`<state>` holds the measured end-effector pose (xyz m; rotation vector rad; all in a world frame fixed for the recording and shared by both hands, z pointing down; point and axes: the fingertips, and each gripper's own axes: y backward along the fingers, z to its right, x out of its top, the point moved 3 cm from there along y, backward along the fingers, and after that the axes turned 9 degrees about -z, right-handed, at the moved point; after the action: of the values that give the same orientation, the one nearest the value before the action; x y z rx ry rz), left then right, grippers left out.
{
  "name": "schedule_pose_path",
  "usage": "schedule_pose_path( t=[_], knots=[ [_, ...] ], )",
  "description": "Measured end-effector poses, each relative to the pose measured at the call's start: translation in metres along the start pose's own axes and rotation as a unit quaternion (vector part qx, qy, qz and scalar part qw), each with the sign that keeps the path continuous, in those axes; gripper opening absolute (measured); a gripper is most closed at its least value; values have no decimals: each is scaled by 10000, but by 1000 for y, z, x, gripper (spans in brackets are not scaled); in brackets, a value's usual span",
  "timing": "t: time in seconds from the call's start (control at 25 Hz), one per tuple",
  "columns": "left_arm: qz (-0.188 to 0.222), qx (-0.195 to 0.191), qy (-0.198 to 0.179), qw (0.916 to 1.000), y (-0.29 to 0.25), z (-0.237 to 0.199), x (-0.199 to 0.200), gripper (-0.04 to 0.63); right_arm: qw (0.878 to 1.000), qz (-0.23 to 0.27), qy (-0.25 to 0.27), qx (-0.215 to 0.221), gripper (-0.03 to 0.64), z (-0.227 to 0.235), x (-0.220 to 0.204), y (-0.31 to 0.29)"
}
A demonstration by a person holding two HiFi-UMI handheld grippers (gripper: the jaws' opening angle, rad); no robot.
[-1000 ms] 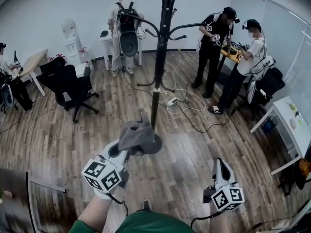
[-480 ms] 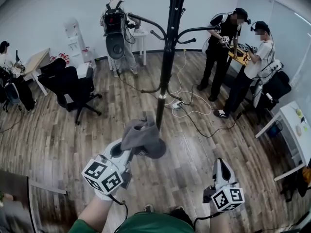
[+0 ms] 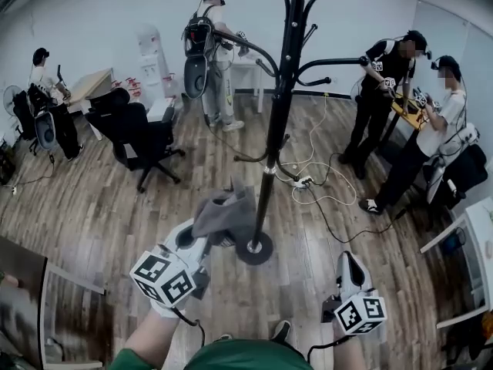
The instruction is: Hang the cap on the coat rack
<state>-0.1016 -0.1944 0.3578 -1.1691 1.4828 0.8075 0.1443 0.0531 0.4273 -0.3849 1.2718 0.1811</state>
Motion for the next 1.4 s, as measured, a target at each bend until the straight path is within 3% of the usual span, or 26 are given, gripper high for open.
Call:
schedule_pose_path(
  t=[0.48, 0.88, 1.12, 1.4],
  knots=[
    [329, 845, -147, 9958, -56, 46, 29, 18, 9965, -130, -2, 828, 3, 90, 40, -59],
    [708, 1764, -281, 9814, -86, 46, 58, 20, 9885, -296, 190, 1472, 3, 121, 53, -91],
    [769, 1951, -316, 9773, -114, 30, 79, 18, 9887, -423, 73, 1435, 3, 140, 52, -114],
    [703, 1822, -310, 9803, -148, -2, 88, 19, 9916, -442, 33, 1213, 3, 134, 54, -143]
  ],
)
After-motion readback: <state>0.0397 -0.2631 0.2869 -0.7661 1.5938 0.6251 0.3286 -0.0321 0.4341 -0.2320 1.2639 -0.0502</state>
